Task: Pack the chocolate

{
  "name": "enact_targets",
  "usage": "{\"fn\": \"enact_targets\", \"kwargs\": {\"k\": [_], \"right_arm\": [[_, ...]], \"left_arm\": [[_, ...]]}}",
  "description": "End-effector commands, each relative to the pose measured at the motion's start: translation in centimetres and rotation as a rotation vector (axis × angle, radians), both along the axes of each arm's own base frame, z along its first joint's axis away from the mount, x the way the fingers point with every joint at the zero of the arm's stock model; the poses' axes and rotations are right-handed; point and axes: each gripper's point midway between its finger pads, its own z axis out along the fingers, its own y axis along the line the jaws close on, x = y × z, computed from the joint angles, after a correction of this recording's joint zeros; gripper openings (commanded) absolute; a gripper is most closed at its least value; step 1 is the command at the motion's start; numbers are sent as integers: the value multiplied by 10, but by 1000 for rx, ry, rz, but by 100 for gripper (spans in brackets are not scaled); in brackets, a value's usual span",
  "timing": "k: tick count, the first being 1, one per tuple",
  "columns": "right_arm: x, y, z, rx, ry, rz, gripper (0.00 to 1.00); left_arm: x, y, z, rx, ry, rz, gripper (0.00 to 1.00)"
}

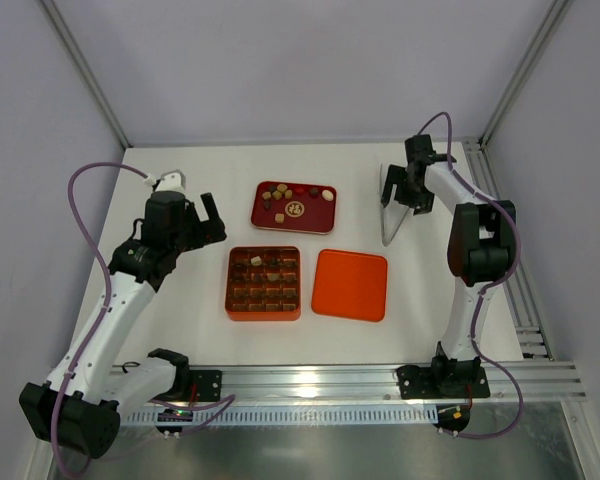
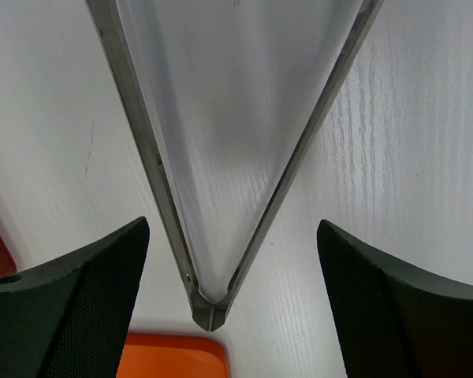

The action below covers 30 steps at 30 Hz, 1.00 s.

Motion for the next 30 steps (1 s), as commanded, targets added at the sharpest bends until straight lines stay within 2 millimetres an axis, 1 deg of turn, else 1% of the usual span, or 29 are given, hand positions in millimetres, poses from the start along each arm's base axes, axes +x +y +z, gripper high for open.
{"fn": "enact_targets", "kwargs": {"k": [1, 3, 4, 7, 9, 10, 11, 12, 13, 14, 15, 16, 17, 18, 19, 20, 22, 23, 25, 26, 28, 30], "right_arm": [[15, -2, 28, 0, -70, -4, 87], [13, -1, 37, 5, -82, -6, 87], [13, -1, 48, 8, -105, -8, 87], [6, -1, 62, 19, -126, -14, 87], [-8, 1, 73, 29, -136, -21, 84], [-24, 1, 59, 34, -101, -21, 84], [-30, 4, 77, 51, -159, -17, 82], [-39, 4, 76, 54, -158, -23, 77], [-48, 9, 74, 63, -156, -24, 75], [-69, 13, 70, 69, -158, -16, 73], [-79, 15, 66, 65, -151, -16, 72], [-102, 25, 49, 61, -111, -5, 70], [-110, 29, 46, 61, -117, -3, 68], [-120, 37, 51, 69, -139, 9, 68], [-129, 42, 45, 70, -131, 12, 67], [-147, 55, 30, 75, -96, 31, 66], [-158, 60, 24, 57, -100, 26, 63], [-167, 64, 14, 56, -82, 24, 62], [-173, 62, 8, 63, -84, -1, 56], [-177, 62, 0, 70, -79, -7, 55], [-182, 60, -7, 69, -69, -22, 53], [-184, 60, -14, 66, -56, -21, 50]], "left_arm": [[6, -1, 12, -29, -53, 5, 100], [6, -1, 12, -29, -53, 5, 100], [6, -1, 12, -29, -52, 5, 100], [6, -2, 13, -30, -55, 3, 100], [6, -2, 12, -32, -51, 3, 100], [6, -2, 12, -30, -52, 3, 100], [6, -2, 13, -31, -54, 2, 100], [6, -2, 14, -32, -57, 2, 100], [6, -2, 13, -34, -56, 2, 100], [6, -3, 14, -37, -58, 0, 100], [7, -4, 12, -39, -51, -3, 100], [6, -6, 13, -47, -51, -11, 100], [7, -7, 13, -50, -50, -13, 100], [7, -8, 13, -51, -48, -17, 100], [7, -8, 13, -55, -50, -17, 100], [8, -9, 14, -58, -51, -24, 100], [7, -11, 14, -63, -51, -31, 100], [7, -12, 14, -67, -50, -35, 100], [7, -13, 15, -69, -51, -41, 100], [7, -13, 15, -72, -50, -41, 100], [7, -14, 16, -75, -51, -47, 100], [7, -17, 15, -80, -47, -57, 100]]}}
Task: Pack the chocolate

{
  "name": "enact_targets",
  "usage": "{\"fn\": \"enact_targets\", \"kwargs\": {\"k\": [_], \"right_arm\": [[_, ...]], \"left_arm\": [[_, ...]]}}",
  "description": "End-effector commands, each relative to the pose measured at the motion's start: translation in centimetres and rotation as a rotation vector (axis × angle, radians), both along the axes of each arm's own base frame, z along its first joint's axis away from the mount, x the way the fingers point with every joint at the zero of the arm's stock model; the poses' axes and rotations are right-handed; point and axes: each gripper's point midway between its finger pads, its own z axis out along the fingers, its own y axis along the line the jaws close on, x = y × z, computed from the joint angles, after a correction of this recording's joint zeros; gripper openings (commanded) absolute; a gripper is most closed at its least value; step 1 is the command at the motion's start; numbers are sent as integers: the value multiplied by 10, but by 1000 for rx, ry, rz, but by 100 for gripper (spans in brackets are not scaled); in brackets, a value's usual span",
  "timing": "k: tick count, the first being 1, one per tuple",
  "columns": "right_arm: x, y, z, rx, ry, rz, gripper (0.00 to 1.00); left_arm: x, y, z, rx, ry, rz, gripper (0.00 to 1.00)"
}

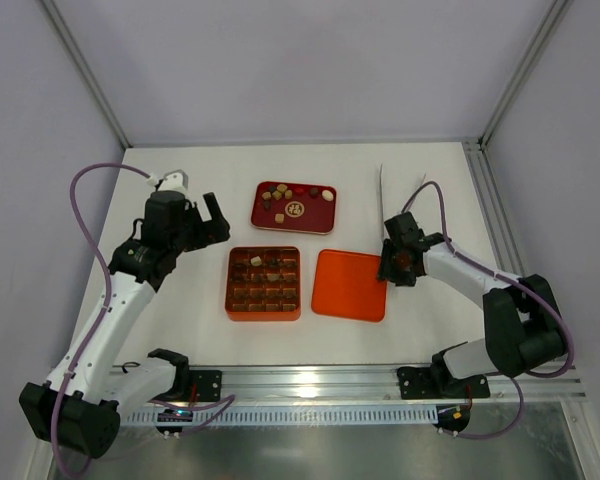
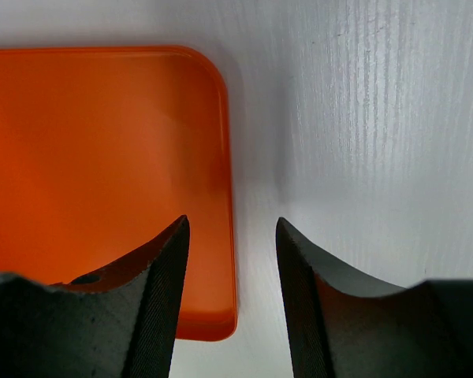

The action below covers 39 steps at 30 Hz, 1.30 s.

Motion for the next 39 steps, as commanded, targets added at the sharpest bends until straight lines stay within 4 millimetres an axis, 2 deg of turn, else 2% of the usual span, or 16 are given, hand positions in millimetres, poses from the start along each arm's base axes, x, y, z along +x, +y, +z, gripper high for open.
{"fn": "enact_targets", "kwargs": {"k": [1, 9, 15, 18, 20, 26, 27, 32, 35, 39], "right_arm": [[21, 6, 5, 37, -96, -51, 48], [18, 12, -15, 44, -59, -33, 36], [12, 12, -22, 53, -49, -24, 22], [13, 16, -18, 72, -58, -8, 8], [12, 16, -13, 70, -62, -1, 4], [18, 15, 34, 83, -157, 21, 4], [20, 14, 48, 85, -184, 21, 4], [27, 17, 87, 107, -251, 39, 4], [28, 16, 105, 118, -284, 43, 4], [29, 14, 118, 129, -299, 45, 4]], "left_arm": [[9, -7, 13, -34, -46, -22, 100], [10, -20, 11, -70, -27, -82, 100], [6, -52, 15, -170, 7, -229, 100], [0, -75, 15, -250, 44, -333, 100], [-3, -90, 16, -299, 63, -398, 100], [-15, -130, 14, -342, 106, -541, 100], [-15, -136, 12, -341, 117, -557, 100], [-18, -162, 7, -341, 139, -626, 100], [-17, -172, 5, -353, 155, -651, 100], [-15, -189, 0, -366, 176, -689, 100]]}}
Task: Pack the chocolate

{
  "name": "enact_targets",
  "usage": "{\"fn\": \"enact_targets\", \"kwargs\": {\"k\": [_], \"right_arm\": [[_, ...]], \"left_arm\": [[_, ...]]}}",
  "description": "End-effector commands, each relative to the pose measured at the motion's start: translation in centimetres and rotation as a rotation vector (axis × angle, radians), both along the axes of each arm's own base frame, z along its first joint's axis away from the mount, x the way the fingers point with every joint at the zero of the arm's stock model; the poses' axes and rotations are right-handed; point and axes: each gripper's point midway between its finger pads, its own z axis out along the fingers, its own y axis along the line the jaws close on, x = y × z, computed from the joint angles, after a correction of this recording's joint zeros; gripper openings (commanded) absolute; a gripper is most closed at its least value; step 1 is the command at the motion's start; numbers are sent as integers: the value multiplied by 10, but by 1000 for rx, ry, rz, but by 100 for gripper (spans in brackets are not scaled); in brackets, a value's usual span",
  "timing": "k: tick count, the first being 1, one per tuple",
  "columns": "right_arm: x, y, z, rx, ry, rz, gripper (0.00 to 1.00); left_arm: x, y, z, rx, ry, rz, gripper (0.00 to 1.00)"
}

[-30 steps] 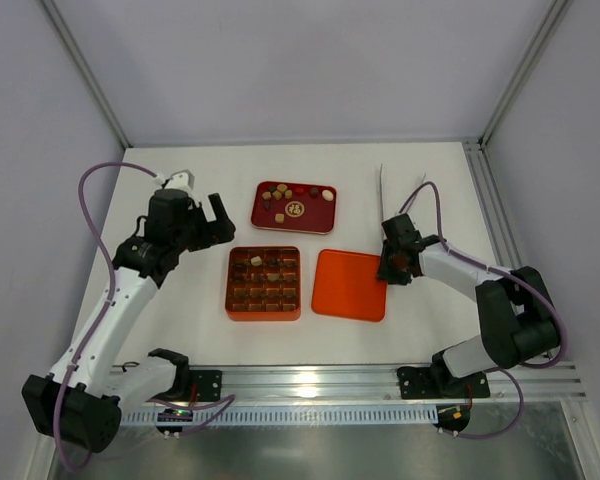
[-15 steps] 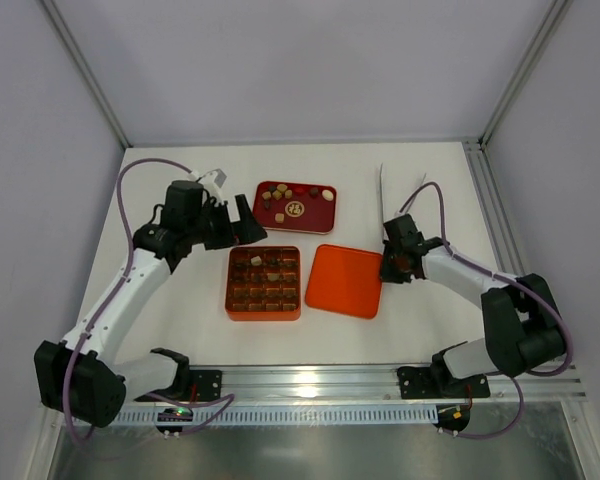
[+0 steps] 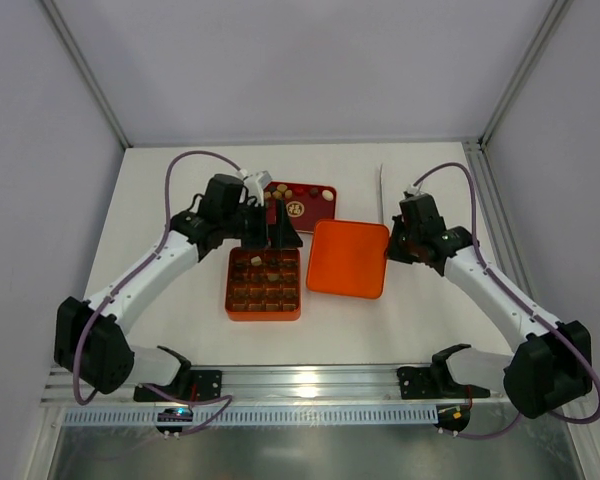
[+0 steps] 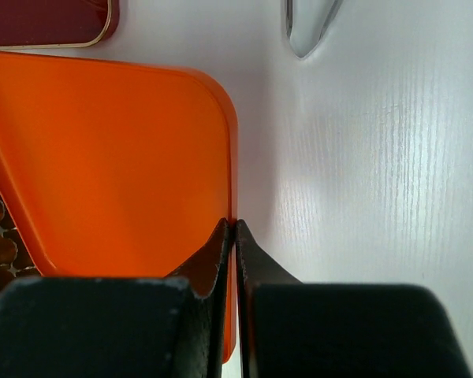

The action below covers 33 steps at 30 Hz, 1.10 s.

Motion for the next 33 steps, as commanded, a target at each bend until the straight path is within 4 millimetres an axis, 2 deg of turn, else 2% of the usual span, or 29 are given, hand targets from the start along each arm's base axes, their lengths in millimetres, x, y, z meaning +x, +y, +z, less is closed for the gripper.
{"fn": "enact_targets", "kwargs": {"k": [1, 4, 12, 16, 20, 23, 26, 27, 29, 30, 32, 33], "right_arm": [[4, -2, 26, 16, -45, 7, 4], [5, -2, 35, 47, -58, 10, 4], [2, 9, 68, 153, -95, 56, 4], [2, 12, 78, 183, -110, 69, 4], [1, 15, 85, 202, -121, 76, 4], [0, 19, 89, 231, -129, 87, 4], [-1, 23, 88, 255, -125, 93, 4], [-1, 23, 88, 259, -126, 92, 4], [-1, 25, 86, 270, -127, 95, 4], [-1, 25, 86, 274, -130, 96, 4], [0, 26, 86, 277, -131, 99, 4], [-1, 26, 85, 277, -129, 100, 4]], "left_arm": [[9, -23, 22, -79, -39, -50, 100], [10, -34, 21, -100, -35, -78, 100], [23, -50, -10, -117, 46, -86, 99], [28, -61, -13, -161, 76, -91, 98], [28, -78, -8, -219, 89, -129, 95], [27, -86, -10, -254, 120, -139, 90], [27, -94, -2, -325, 137, -146, 75], [27, -98, 7, -364, 134, -155, 66], [26, -101, 10, -388, 140, -161, 58], [27, -102, 14, -406, 133, -166, 49], [25, -103, 17, -425, 149, -169, 40], [24, -103, 17, -428, 156, -169, 30]]}}
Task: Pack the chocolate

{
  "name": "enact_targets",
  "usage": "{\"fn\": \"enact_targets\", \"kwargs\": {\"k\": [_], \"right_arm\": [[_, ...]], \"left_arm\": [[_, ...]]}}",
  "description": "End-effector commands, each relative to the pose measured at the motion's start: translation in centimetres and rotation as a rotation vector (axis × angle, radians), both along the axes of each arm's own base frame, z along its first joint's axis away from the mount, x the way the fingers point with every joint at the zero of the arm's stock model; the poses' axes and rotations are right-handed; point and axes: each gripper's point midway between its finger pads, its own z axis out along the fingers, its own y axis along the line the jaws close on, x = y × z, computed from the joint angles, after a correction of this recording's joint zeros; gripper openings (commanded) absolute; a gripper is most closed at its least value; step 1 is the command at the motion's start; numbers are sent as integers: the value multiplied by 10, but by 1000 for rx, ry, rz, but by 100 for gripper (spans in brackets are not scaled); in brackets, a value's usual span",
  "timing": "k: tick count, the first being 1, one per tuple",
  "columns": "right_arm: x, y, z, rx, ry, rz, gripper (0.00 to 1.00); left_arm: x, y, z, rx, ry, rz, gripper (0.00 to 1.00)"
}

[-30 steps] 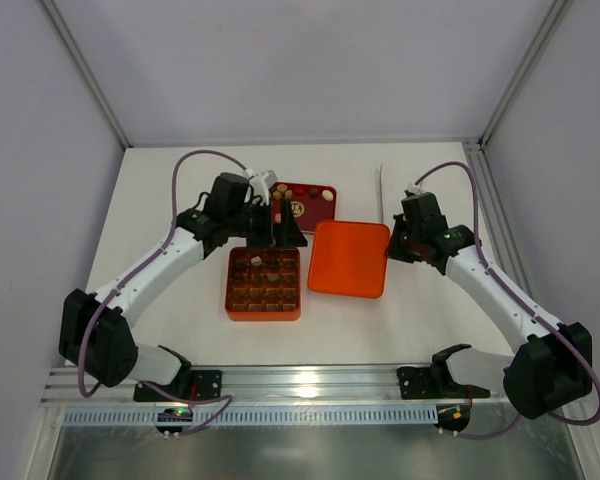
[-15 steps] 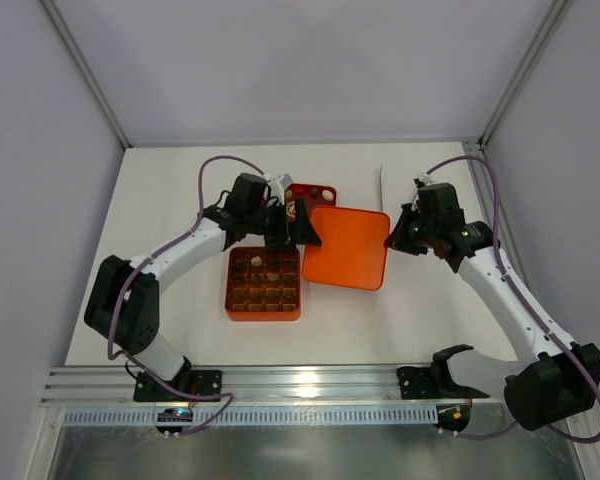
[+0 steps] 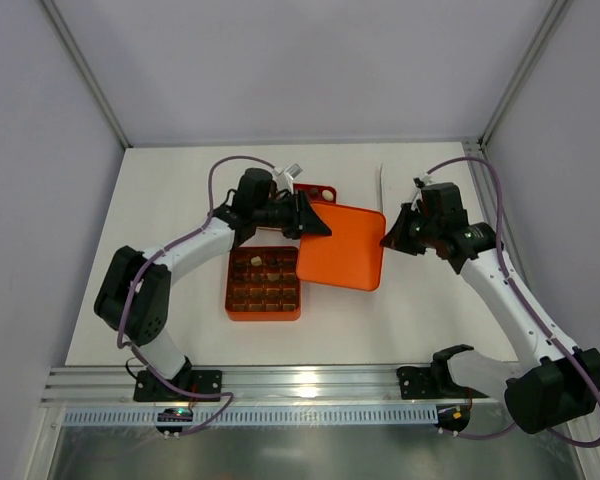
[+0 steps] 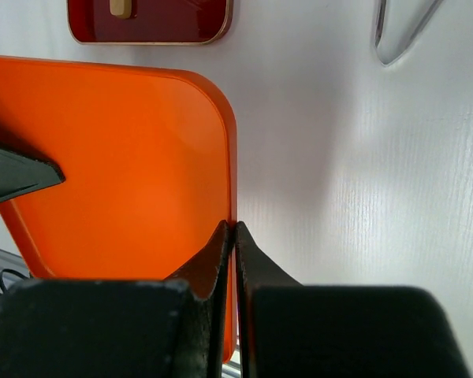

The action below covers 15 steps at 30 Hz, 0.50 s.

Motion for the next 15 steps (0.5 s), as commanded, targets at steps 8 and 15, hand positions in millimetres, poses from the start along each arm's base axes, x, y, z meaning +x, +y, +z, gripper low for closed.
{"fn": "enact_targets", "kwargs": {"k": [8, 15], "right_arm": [[10, 6, 17, 40, -94, 16, 7], [-4, 2, 43, -217, -296, 39, 61]], "left_arm": [[-8, -11, 36, -142, 29, -35, 0], [-10, 4, 31, -64, 184, 47, 0]]}}
